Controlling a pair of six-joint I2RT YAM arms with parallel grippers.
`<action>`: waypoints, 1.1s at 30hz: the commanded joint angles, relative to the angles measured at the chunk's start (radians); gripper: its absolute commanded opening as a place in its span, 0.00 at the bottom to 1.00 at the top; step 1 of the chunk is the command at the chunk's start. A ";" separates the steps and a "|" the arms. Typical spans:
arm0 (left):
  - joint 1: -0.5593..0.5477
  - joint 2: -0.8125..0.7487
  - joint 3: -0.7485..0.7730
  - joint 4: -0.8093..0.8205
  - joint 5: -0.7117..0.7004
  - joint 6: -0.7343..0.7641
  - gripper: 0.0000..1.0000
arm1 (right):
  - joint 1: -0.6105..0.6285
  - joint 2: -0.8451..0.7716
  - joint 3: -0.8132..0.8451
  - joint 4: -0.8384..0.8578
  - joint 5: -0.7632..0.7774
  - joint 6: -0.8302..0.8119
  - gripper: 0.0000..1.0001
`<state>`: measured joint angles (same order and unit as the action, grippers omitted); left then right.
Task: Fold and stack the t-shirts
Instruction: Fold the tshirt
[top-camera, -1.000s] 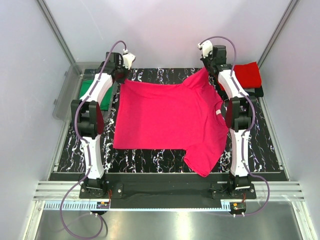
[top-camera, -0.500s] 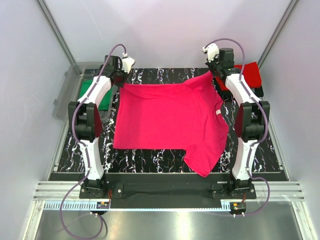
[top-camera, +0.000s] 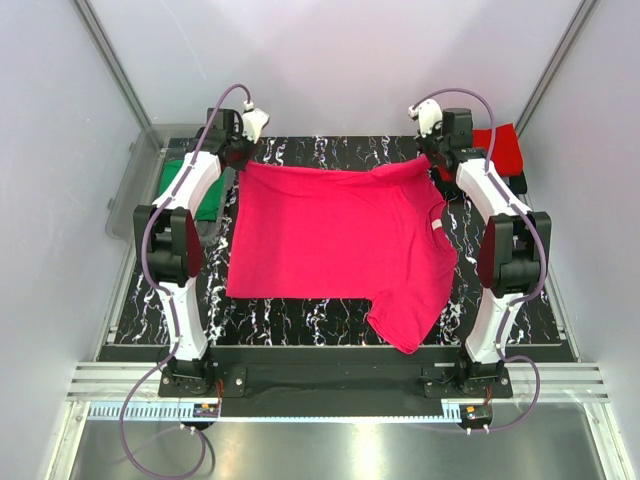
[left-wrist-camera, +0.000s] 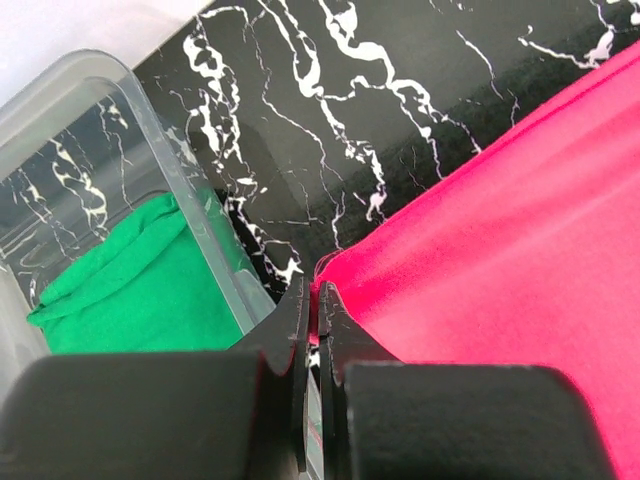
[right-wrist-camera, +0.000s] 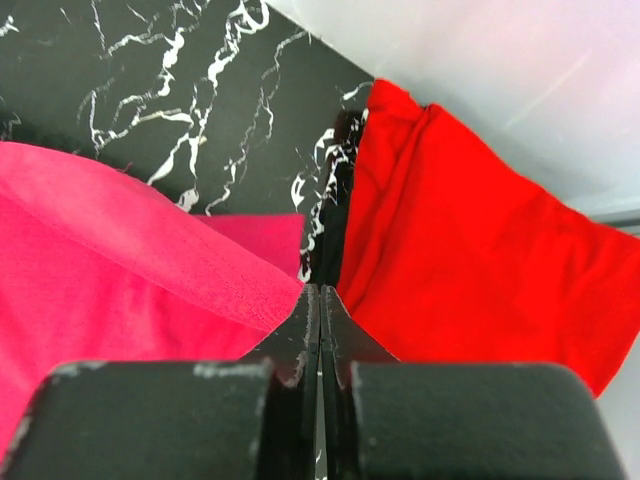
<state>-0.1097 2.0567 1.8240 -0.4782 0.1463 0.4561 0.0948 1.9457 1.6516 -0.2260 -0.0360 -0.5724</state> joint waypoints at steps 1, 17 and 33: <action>0.005 -0.021 0.033 0.067 0.002 0.018 0.00 | -0.023 -0.065 0.007 0.050 0.031 -0.011 0.00; 0.013 -0.101 -0.094 0.073 0.042 0.053 0.00 | -0.035 -0.223 -0.162 0.037 0.010 -0.004 0.00; 0.015 -0.174 -0.244 0.105 0.042 0.032 0.00 | -0.032 -0.312 -0.363 -0.013 -0.053 0.048 0.00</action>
<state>-0.1017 1.9511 1.6016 -0.4347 0.1722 0.4919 0.0628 1.6909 1.3098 -0.2337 -0.0513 -0.5491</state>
